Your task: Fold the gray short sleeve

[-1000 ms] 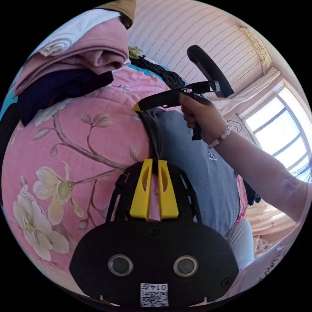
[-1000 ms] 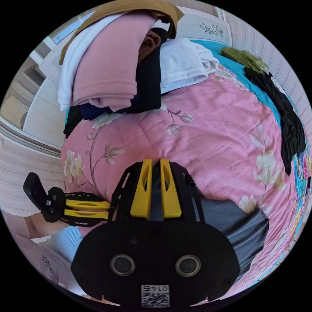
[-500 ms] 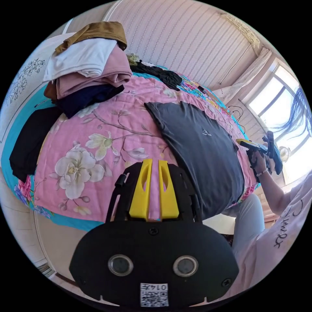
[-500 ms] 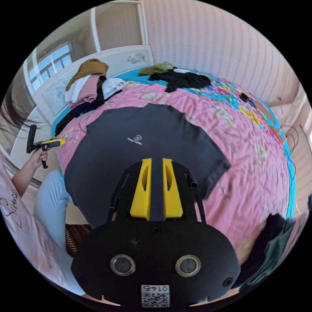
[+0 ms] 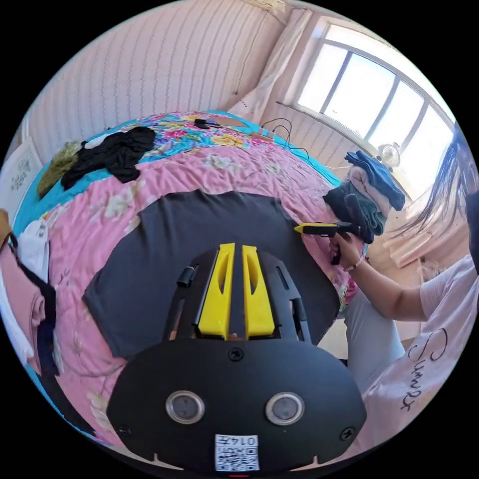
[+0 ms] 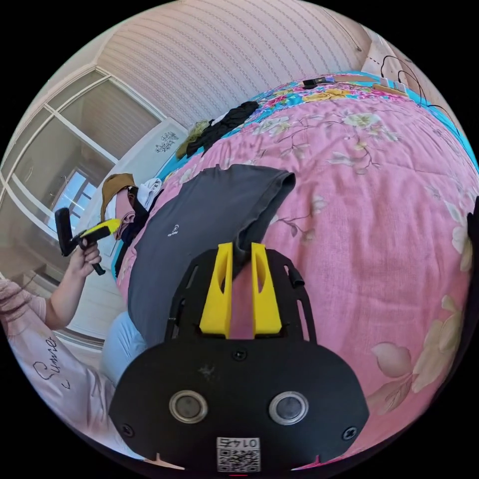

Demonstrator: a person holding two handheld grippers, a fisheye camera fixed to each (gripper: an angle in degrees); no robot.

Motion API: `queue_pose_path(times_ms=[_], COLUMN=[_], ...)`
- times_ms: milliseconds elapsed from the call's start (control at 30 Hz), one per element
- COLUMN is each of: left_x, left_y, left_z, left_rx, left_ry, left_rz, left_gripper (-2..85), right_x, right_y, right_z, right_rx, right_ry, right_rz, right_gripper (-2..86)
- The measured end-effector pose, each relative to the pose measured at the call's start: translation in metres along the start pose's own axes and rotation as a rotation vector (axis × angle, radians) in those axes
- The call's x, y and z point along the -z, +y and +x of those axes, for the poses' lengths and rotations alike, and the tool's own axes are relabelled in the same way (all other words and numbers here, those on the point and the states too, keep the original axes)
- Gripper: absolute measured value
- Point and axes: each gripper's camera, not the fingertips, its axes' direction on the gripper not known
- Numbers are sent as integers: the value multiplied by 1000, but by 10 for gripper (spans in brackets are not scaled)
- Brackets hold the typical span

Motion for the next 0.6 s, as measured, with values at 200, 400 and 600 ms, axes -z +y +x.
queue_pose_path(times_ms=[200, 400, 600], left_x=[-118, -229, -290], left_y=[-102, -178, -187], left_z=[66, 122, 140], left_rx=[-95, -228, -340], left_ry=[144, 71, -68], left_rz=[-8, -183, -295], left_gripper=[37, 59, 0], right_x=[32, 60, 81], right_y=[1, -1, -1], right_z=[34, 49, 55], right_rx=[-18, -37, -44], right_ry=[-137, -192, -206], right_rz=[20, 14, 10], right_gripper=[23, 18, 18])
